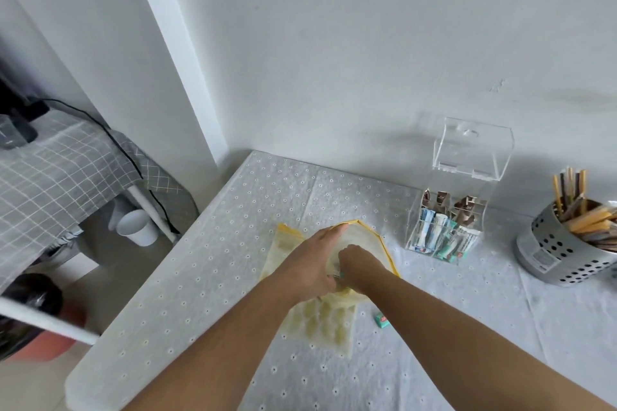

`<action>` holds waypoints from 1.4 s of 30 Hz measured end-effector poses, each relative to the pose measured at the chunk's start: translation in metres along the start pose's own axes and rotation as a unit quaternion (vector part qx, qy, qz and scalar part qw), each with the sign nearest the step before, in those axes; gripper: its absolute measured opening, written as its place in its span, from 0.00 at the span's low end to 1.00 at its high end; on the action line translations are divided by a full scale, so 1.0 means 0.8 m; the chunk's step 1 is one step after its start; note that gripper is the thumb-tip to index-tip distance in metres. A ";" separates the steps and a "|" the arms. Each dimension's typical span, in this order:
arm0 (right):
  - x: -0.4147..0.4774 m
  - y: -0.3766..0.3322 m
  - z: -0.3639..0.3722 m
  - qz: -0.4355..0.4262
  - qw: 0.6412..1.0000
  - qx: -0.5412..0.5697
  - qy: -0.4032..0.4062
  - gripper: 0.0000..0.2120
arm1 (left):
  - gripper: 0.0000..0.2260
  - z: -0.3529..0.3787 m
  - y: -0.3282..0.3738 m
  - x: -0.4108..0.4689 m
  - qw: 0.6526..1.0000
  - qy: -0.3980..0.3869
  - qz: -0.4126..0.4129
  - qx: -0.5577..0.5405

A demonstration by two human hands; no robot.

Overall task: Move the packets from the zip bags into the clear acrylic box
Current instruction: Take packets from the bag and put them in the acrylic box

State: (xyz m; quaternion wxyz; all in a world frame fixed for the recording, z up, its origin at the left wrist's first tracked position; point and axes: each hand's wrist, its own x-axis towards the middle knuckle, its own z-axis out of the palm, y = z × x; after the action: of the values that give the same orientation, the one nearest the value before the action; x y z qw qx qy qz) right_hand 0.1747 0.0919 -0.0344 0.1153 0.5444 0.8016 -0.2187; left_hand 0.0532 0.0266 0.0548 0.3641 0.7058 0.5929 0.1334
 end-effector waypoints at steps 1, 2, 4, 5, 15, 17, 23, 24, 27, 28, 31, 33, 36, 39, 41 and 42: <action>-0.001 -0.001 -0.003 -0.003 1.000 0.004 0.004 0.11 | 0.40 0.000 -0.001 0.000 1.000 -0.001 -0.001 0.001; -0.002 -0.002 -0.006 -0.008 1.000 0.012 0.008 0.10 | 0.40 0.000 -0.002 0.000 1.000 -0.003 -0.002 -0.001; -0.004 -0.003 -0.013 -0.019 1.000 0.020 0.011 0.11 | 0.40 0.000 -0.004 0.000 1.000 -0.004 -0.008 -0.007; -0.007 -0.002 -0.017 -0.022 1.000 0.018 0.011 0.11 | 0.41 0.000 -0.005 0.000 1.000 -0.005 -0.010 -0.006; -0.013 -0.006 -0.032 -0.017 0.993 -0.111 -0.027 0.12 | 0.41 -0.001 -0.003 -0.007 1.000 -0.009 -0.017 0.018; -0.012 -0.006 -0.027 -0.030 0.991 -0.130 -0.033 0.13 | 0.41 -0.001 -0.003 -0.007 1.000 -0.009 -0.017 0.017; -0.013 -0.001 -0.005 -0.051 0.990 -0.129 -0.011 0.11 | 0.41 0.004 -0.006 -0.009 1.000 -0.011 -0.012 0.009; -0.013 -0.002 -0.003 -0.056 0.990 -0.126 -0.014 0.12 | 0.41 0.005 -0.006 -0.008 1.000 -0.011 -0.014 0.009; -0.012 -0.002 -0.008 -0.063 0.993 -0.096 -0.021 0.11 | 0.40 0.004 -0.007 -0.008 1.000 -0.008 -0.011 0.009; -0.011 -0.002 -0.012 -0.063 0.995 -0.076 -0.023 0.11 | 0.40 0.003 -0.008 -0.007 1.000 -0.006 -0.008 0.010; -0.010 0.000 -0.031 -0.069 0.998 -0.002 -0.010 0.10 | 0.40 0.002 -0.010 -0.005 1.000 -0.001 -0.006 0.006; -0.011 0.002 -0.040 -0.075 0.996 0.041 0.008 0.07 | 0.41 0.001 -0.011 -0.003 1.000 -0.001 -0.008 0.003; -0.013 0.007 -0.047 -0.076 0.993 0.089 0.016 0.09 | 0.40 -0.001 -0.009 -0.001 1.000 -0.002 -0.002 0.004; -0.014 0.009 -0.048 -0.074 0.993 0.091 0.012 0.13 | 0.40 -0.002 -0.009 -0.001 1.000 -0.001 0.000 0.013; -0.015 0.010 -0.046 -0.082 0.995 0.059 0.001 0.16 | 0.41 -0.001 -0.009 -0.002 1.000 -0.001 0.000 0.014; -0.016 0.009 -0.045 -0.087 0.995 0.036 -0.010 0.18 | 0.41 0.000 -0.009 -0.002 1.000 -0.003 0.000 0.014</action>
State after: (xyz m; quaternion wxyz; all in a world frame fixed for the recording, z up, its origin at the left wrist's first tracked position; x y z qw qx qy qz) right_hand 0.1885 0.1007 0.0010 0.0843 0.4741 0.8361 -0.2626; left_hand 0.0471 0.0254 0.0503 0.3556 0.7110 0.5940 0.1231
